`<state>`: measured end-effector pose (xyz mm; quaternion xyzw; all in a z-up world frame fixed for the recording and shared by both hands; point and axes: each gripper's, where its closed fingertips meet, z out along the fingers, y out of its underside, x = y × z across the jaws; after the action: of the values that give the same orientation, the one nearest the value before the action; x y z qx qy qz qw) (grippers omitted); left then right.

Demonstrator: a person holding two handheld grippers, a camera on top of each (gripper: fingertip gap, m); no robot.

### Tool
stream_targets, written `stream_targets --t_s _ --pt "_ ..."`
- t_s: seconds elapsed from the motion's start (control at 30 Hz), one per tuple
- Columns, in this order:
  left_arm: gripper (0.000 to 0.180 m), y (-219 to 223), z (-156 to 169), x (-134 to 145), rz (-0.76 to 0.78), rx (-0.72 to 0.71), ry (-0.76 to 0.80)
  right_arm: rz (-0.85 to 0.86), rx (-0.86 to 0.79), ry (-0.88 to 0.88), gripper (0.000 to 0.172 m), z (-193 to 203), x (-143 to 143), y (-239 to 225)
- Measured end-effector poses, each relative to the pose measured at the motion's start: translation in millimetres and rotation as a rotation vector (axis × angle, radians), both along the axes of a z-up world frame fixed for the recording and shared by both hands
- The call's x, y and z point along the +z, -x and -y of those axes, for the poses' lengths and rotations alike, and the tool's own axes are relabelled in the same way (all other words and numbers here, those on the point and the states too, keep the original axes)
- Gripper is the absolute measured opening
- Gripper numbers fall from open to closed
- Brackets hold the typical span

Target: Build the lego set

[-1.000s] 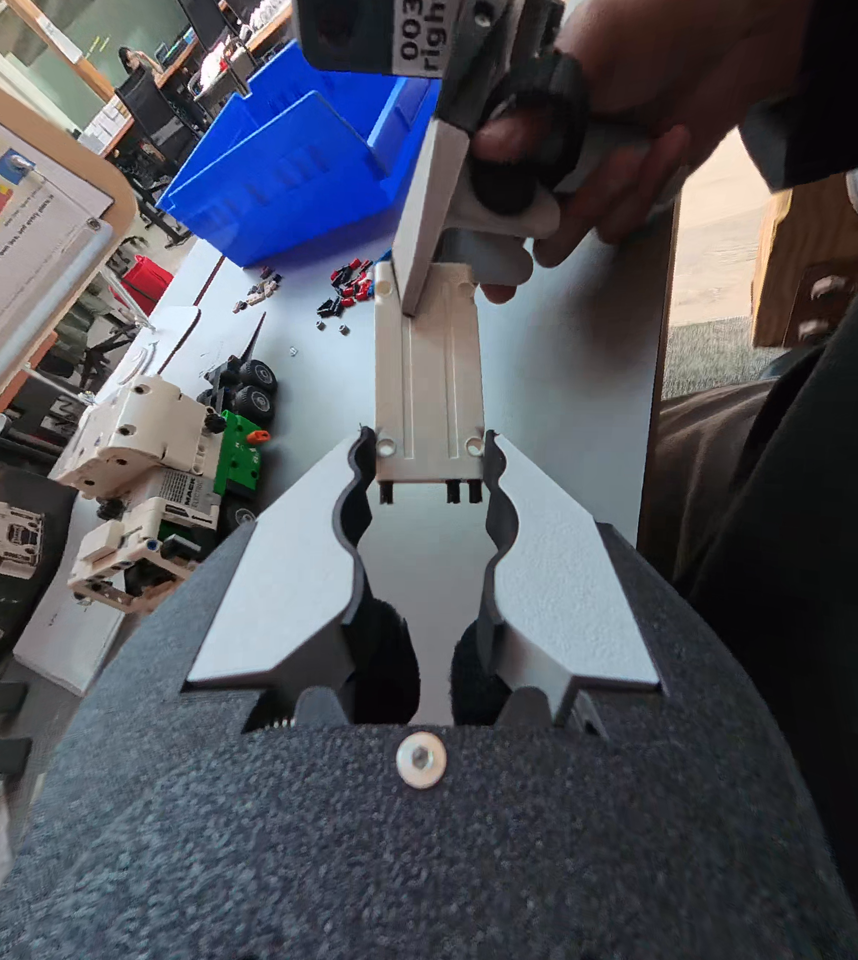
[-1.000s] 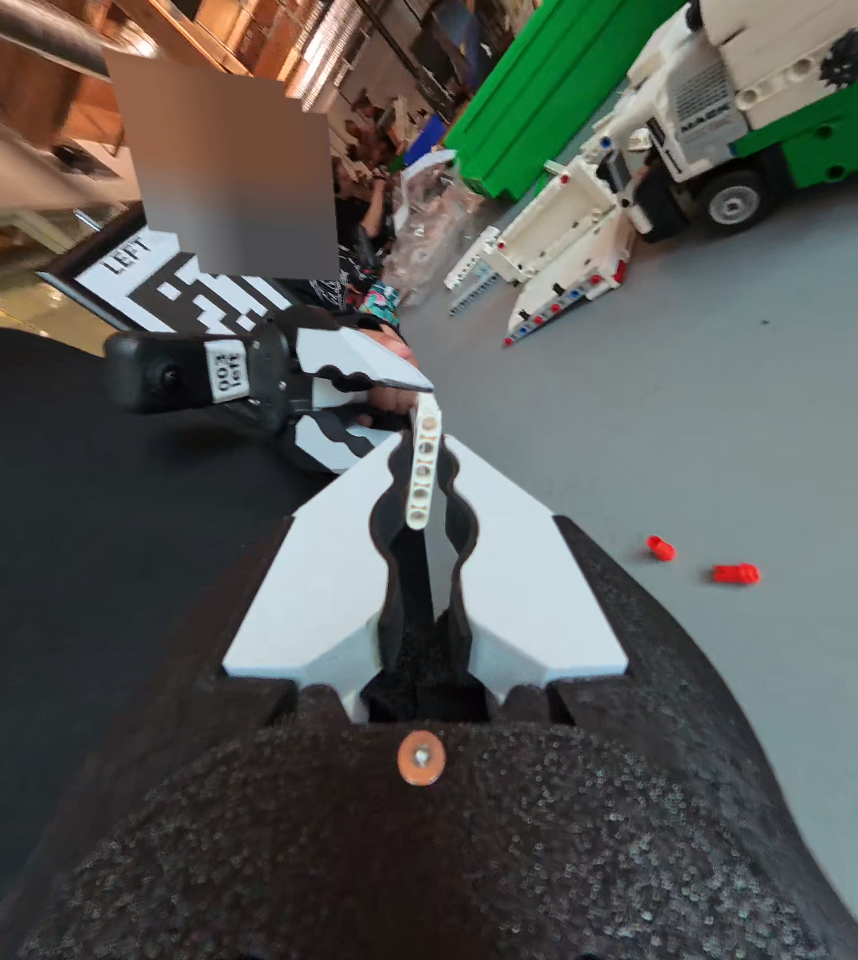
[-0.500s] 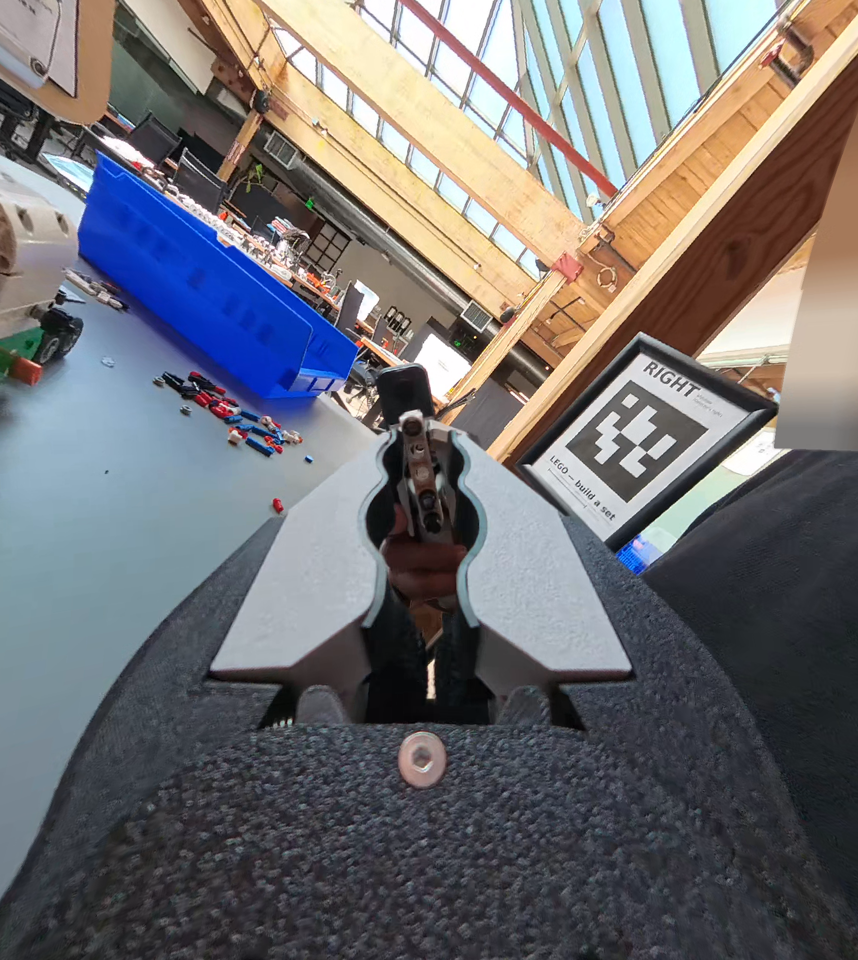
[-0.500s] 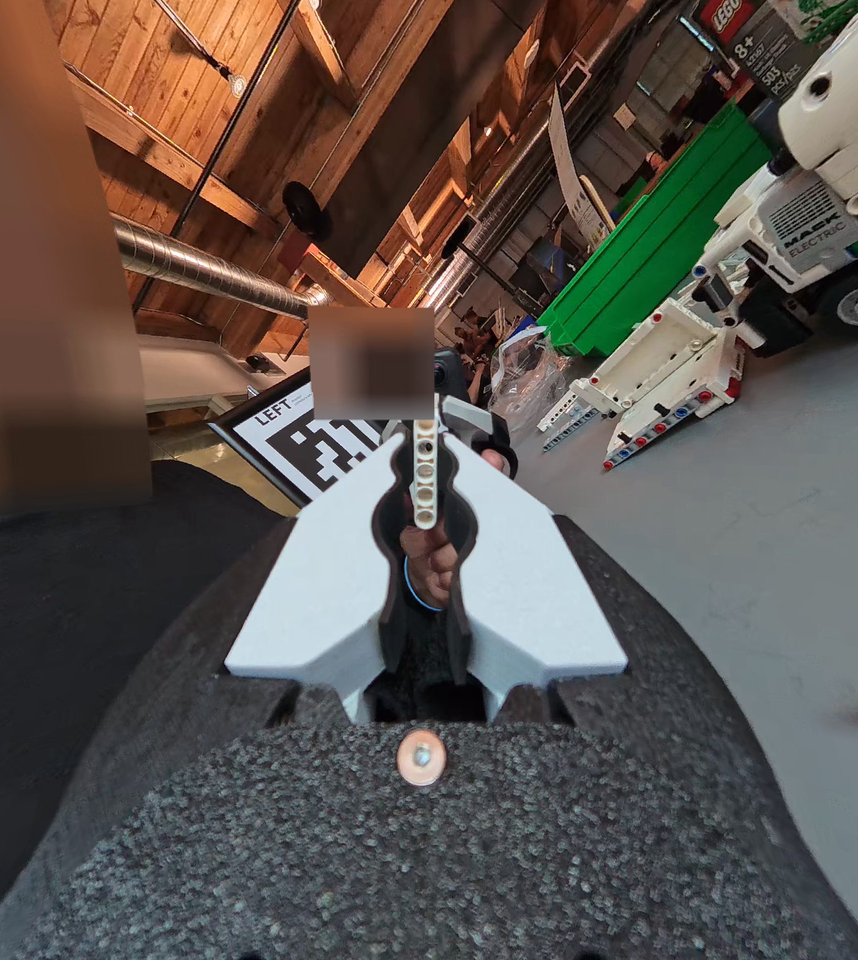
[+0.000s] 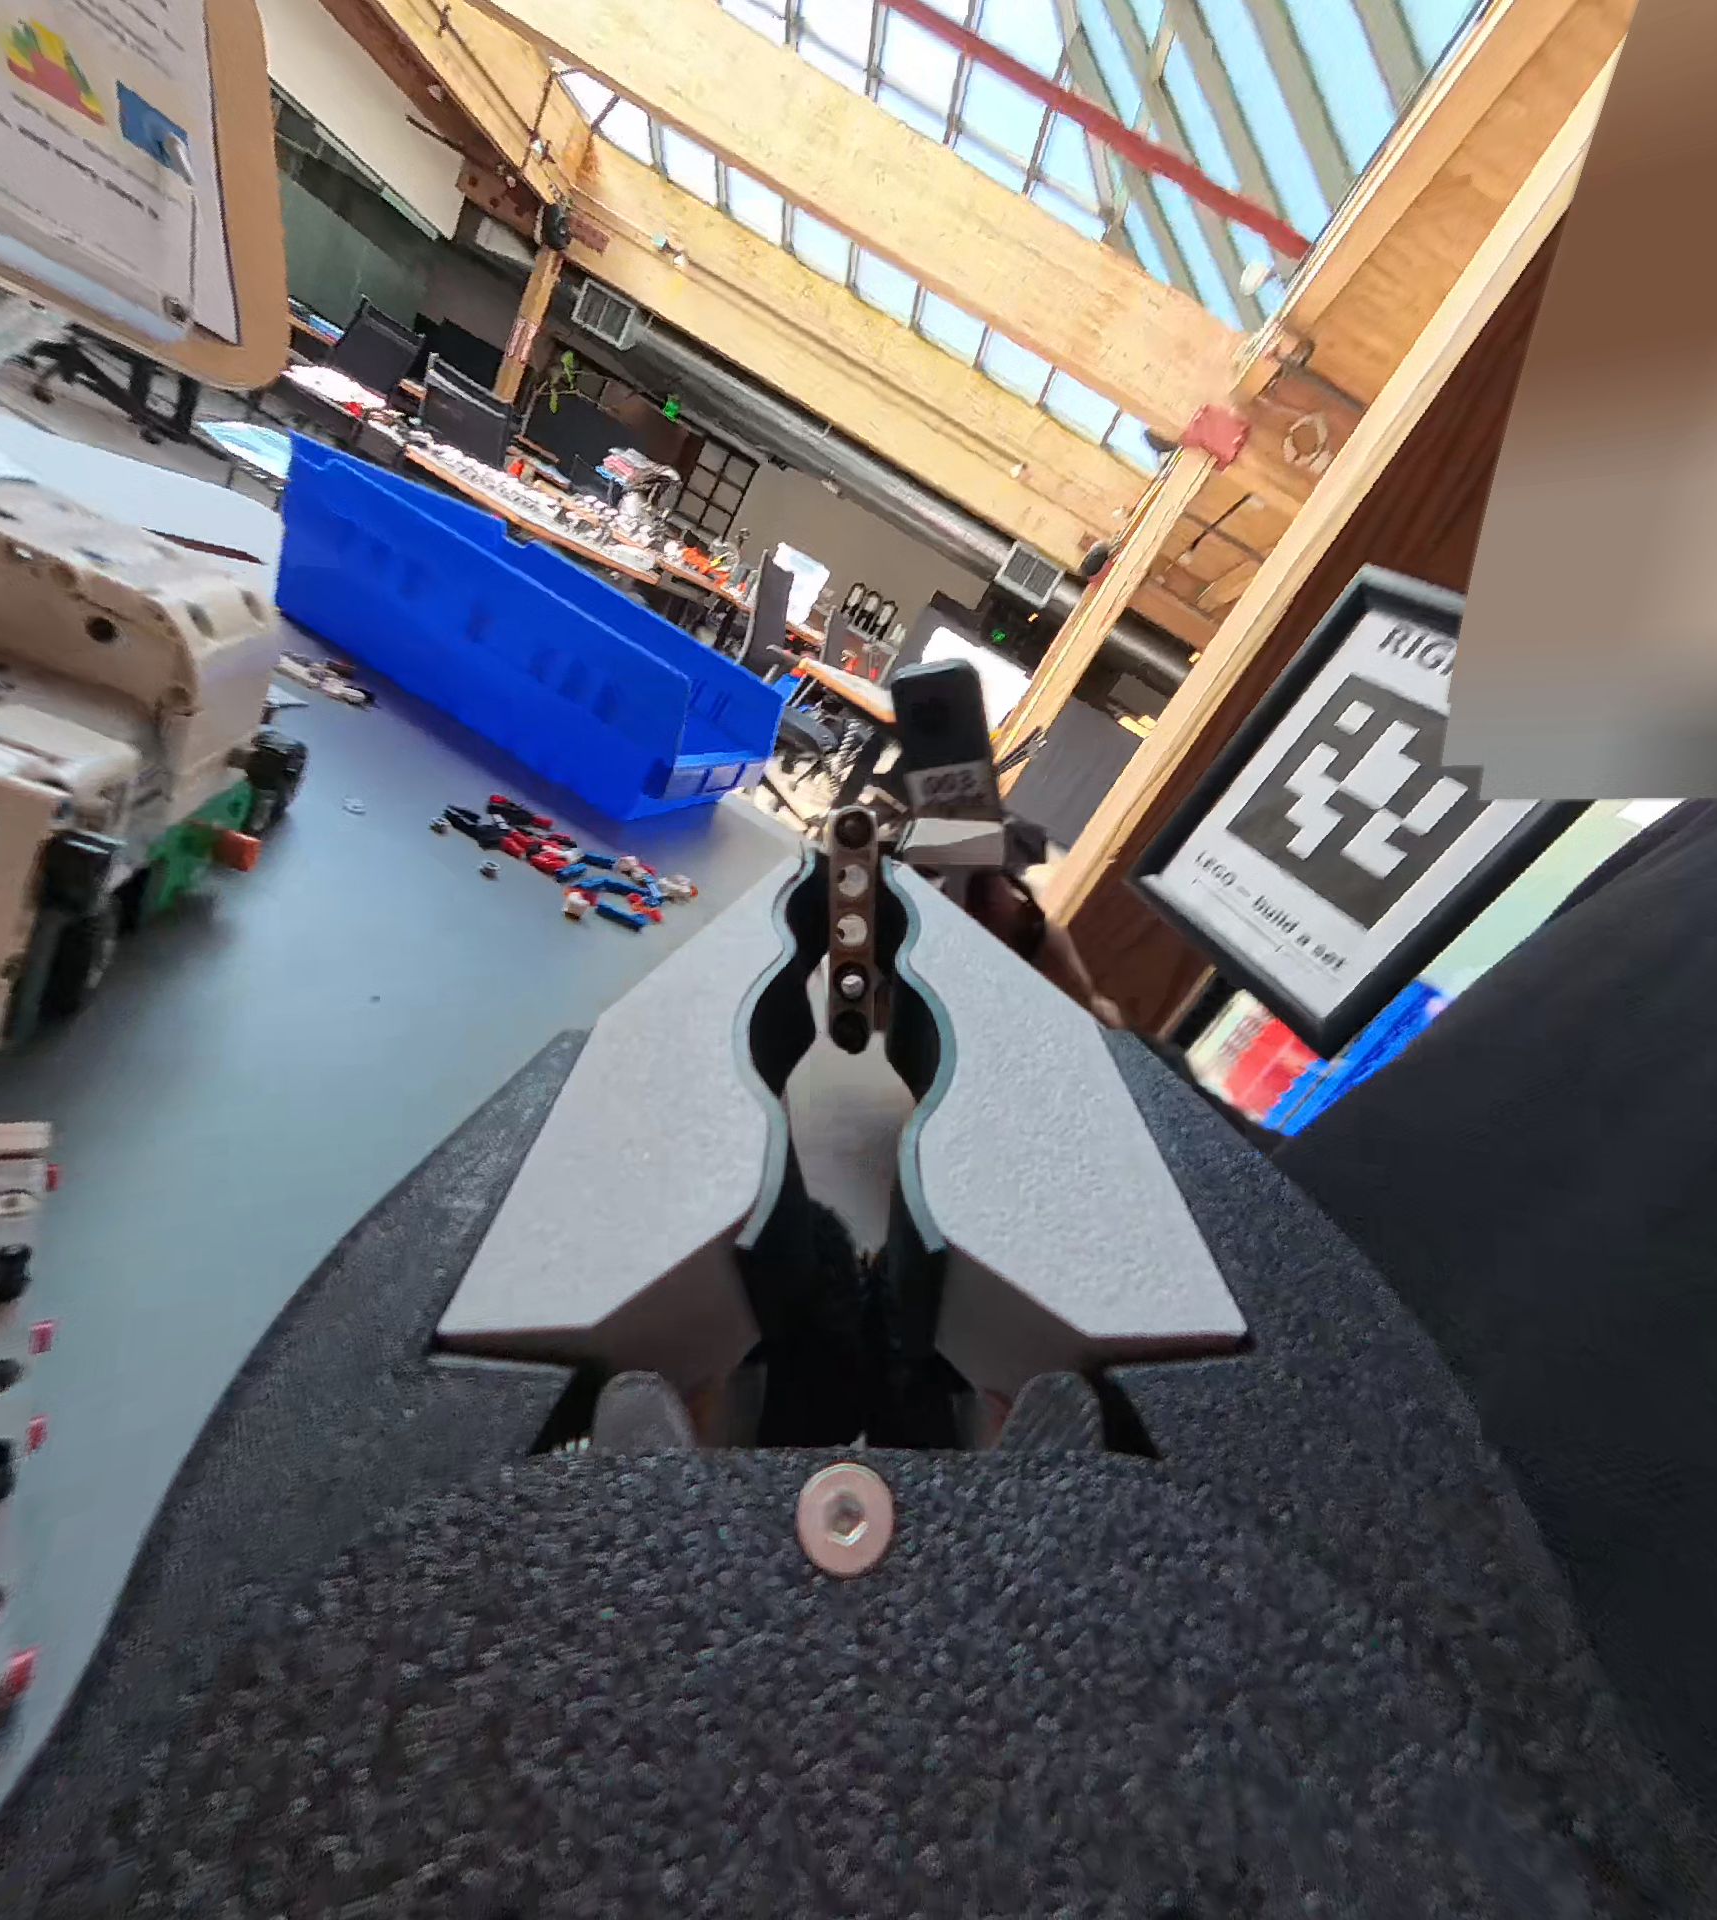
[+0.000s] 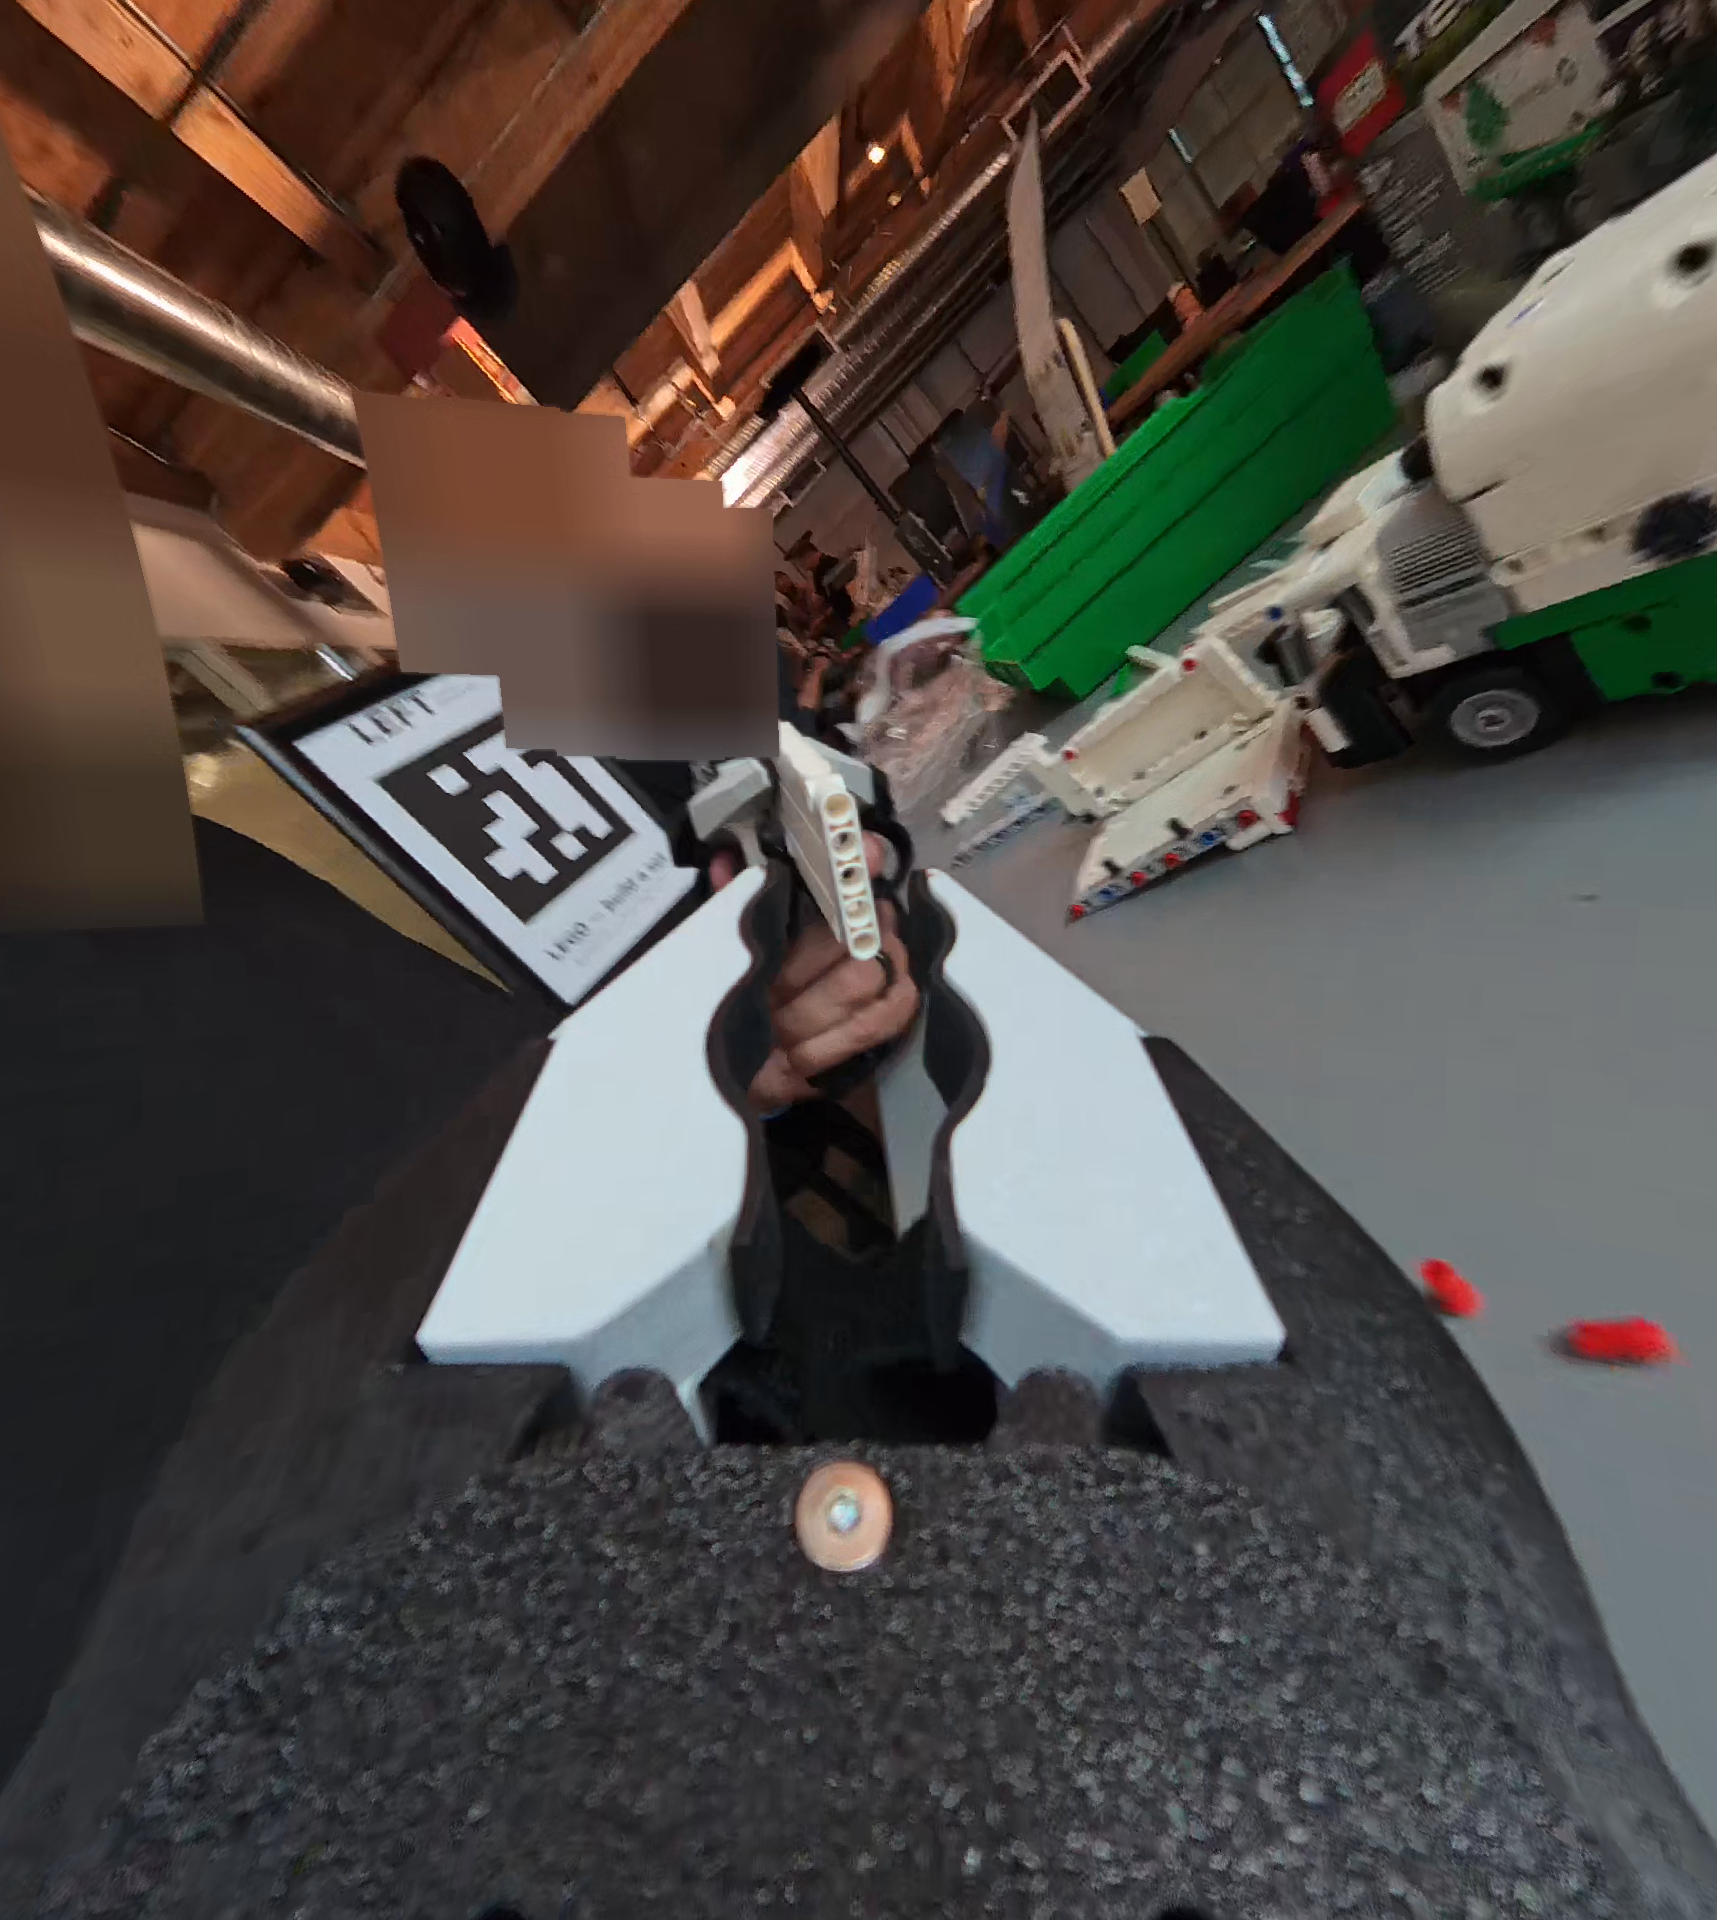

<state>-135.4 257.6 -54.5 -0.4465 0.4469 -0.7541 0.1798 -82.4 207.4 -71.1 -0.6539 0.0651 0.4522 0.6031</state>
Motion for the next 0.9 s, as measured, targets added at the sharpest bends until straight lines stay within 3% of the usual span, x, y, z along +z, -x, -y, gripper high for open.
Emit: stream_targets --t_s 0.13,0.17,0.3,0.43,0.6,0.9 --pt "0.005 -5 -19 -20 -0.059 0.101 -0.216 0.61 -0.174 0.272 0.022 24 -56 -55" --pt "0.005 -6 -22 -26 -0.076 0.117 -0.246 0.694 -0.165 0.324 0.022 29 -67 -62" --pt "0.005 -7 -22 -26 -0.063 0.14 -0.27 0.801 -0.045 0.417 0.023 27 -90 -59" --pt "0.005 -5 -19 -24 -0.037 0.148 -0.3 1.019 -0.066 0.463 0.018 19 -110 -53" --pt "0.005 -5 -20 -24 -0.039 0.127 -0.271 1.036 -0.142 0.464 0.011 12 -113 -58" --pt "0.005 -3 -20 -22 -0.025 0.122 -0.266 1.003 -0.101 0.448 0.003 8 -109 -49"
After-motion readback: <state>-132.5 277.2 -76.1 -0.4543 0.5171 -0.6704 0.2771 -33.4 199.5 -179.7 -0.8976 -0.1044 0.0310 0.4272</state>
